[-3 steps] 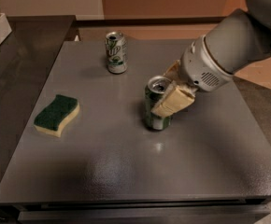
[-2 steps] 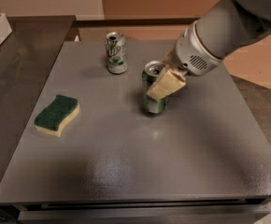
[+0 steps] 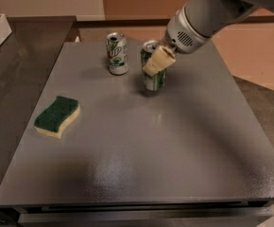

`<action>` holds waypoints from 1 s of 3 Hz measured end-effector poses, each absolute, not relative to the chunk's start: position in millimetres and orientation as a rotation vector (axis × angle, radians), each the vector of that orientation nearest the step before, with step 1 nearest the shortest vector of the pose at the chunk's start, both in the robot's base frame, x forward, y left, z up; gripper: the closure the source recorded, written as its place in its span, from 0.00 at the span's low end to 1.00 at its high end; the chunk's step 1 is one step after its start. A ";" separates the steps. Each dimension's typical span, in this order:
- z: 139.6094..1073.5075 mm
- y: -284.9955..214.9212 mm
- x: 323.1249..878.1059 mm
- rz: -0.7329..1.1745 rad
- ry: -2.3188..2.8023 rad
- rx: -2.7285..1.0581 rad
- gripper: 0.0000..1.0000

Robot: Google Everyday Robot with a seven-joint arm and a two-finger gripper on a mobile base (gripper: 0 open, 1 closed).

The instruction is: Move green can near 7up can

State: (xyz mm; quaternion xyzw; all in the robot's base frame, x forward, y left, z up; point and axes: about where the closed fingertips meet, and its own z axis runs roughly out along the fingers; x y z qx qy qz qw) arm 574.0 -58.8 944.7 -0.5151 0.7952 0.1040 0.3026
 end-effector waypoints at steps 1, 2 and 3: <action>941.3 -51.6 600.7 0.279 2.115 -1.325 1.00; 934.0 -41.9 620.6 0.286 2.127 -1.308 1.00; 933.6 -30.7 634.5 0.295 2.132 -1.310 0.82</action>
Offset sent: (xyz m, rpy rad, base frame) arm 0.0731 0.0257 -0.0190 0.0333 0.0129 -0.0641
